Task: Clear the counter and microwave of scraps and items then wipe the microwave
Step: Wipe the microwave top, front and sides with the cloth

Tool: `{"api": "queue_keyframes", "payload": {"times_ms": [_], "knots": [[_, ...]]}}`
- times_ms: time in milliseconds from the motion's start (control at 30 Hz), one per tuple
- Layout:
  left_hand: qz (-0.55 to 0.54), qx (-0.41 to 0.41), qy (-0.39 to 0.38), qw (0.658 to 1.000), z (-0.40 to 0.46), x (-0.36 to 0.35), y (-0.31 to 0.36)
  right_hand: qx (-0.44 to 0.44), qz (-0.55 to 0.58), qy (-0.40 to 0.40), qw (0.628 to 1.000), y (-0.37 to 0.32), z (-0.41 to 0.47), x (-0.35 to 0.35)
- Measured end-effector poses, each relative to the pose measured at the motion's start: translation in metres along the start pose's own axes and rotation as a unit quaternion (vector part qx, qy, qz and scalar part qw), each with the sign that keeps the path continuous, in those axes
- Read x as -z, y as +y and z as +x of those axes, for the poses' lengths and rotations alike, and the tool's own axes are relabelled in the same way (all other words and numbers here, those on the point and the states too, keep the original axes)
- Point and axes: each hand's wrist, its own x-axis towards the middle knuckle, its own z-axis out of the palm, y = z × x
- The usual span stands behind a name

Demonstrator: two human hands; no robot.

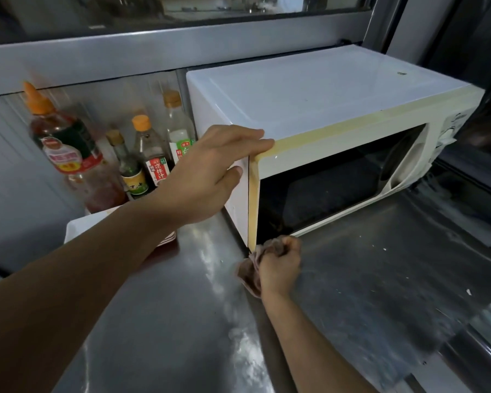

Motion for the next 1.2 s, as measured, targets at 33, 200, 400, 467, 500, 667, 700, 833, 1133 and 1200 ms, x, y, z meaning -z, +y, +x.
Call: {"api": "queue_keyframes", "payload": {"times_ms": [33, 200, 400, 467, 500, 667, 700, 833, 1133, 1200], "knots": [[-0.004, -0.004, -0.004, 1.0, 0.001, 0.001, -0.002, -0.01, 0.005, -0.012, 1.0, 0.0, -0.005, -0.002], [-0.018, 0.009, -0.01, 1.0, 0.002, -0.001, -0.003, -0.035, 0.021, -0.048, 0.998, -0.007, -0.024, -0.003], [-0.023, 0.007, -0.02, 1.0, 0.005, 0.001, -0.002, -0.021, -0.07, -0.128, 0.989, 0.008, -0.036, -0.002], [-0.018, 0.015, -0.025, 0.999, 0.005, 0.003, 0.001, -0.009, -0.08, -0.157, 0.984, 0.003, -0.038, 0.005], [-0.016, 0.024, -0.027, 0.999, 0.005, 0.004, 0.003, -0.003, -0.088, -0.168, 0.982, 0.0, -0.038, 0.01], [0.033, 0.061, -0.064, 0.996, 0.004, 0.013, 0.021, 0.089, -0.125, -0.175, 0.973, -0.034, -0.039, 0.051], [0.056, 0.063, -0.074, 0.994, 0.004, 0.015, 0.025, 0.112, -0.125, -0.181, 0.969, -0.043, -0.04, 0.059], [0.105, 0.12, -0.079, 0.984, -0.008, 0.025, 0.047, 0.168, -0.131, -0.212, 0.954, -0.073, -0.051, 0.089], [0.192, 0.251, -0.109, 0.943, -0.082, 0.072, 0.086, 0.254, -0.164, -0.242, 0.922, -0.123, -0.082, 0.122], [0.193, 0.26, -0.115, 0.939, -0.097, 0.081, 0.09, 0.271, -0.172, -0.239, 0.916, -0.134, -0.089, 0.127]]}}
